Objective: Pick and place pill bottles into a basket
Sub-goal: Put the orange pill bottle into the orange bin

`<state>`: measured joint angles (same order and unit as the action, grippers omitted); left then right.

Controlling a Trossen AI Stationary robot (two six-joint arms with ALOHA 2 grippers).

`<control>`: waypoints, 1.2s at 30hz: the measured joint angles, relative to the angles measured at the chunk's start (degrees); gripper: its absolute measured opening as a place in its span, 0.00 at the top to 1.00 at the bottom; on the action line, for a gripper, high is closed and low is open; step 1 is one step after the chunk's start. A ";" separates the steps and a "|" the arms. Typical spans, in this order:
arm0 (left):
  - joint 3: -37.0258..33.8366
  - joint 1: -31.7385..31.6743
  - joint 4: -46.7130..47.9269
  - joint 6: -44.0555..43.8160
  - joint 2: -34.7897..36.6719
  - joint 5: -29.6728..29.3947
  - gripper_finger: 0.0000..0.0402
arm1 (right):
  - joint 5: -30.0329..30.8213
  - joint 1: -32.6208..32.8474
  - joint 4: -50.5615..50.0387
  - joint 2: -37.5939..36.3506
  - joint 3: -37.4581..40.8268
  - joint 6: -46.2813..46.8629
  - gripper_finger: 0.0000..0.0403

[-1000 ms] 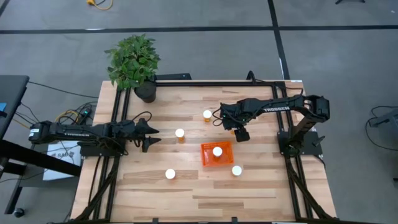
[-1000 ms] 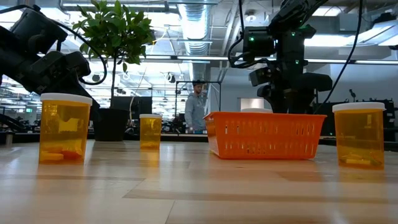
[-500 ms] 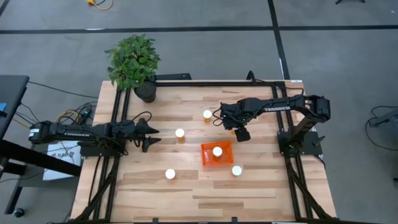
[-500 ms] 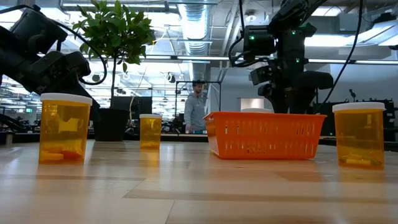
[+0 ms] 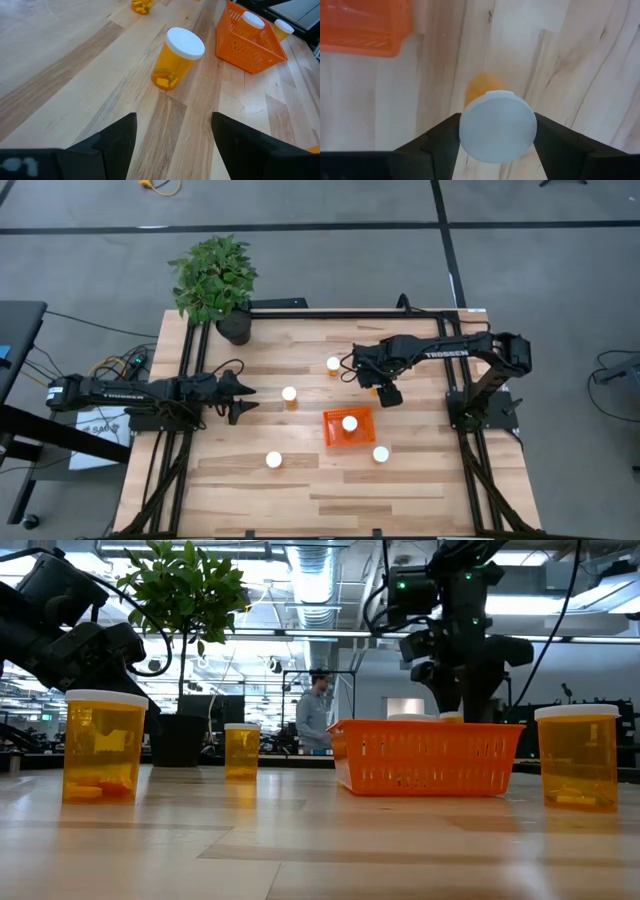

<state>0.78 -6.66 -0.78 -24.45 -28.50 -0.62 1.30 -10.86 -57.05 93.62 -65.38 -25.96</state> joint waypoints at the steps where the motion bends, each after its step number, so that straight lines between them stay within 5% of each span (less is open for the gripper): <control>1: -0.02 0.00 0.00 0.00 0.00 0.00 0.39 | -0.02 0.19 -0.17 0.00 -0.41 0.00 0.45; 7: -0.02 0.00 0.00 0.00 0.01 0.00 0.39 | 0.00 1.49 -2.92 0.00 -2.65 0.05 0.52; 15: -0.02 0.00 0.00 0.00 -0.01 0.00 0.39 | 0.09 3.85 -6.31 0.00 -6.16 2.83 0.43; 23: -0.01 -0.02 0.00 0.00 -0.01 0.00 0.39 | 0.13 6.42 -9.14 0.00 -9.80 5.56 0.52; 31: -0.02 -0.01 0.00 0.00 -0.01 0.00 0.39 | 0.09 8.95 -10.20 0.00 -11.31 8.67 0.43; 36: 0.00 -0.01 0.00 0.00 -0.01 0.00 0.39 | 0.07 10.30 -10.21 0.00 -11.31 9.49 0.49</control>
<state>0.78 -6.66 -0.78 -24.45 -28.51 -0.62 1.37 -0.55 -67.26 93.62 -76.69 -16.47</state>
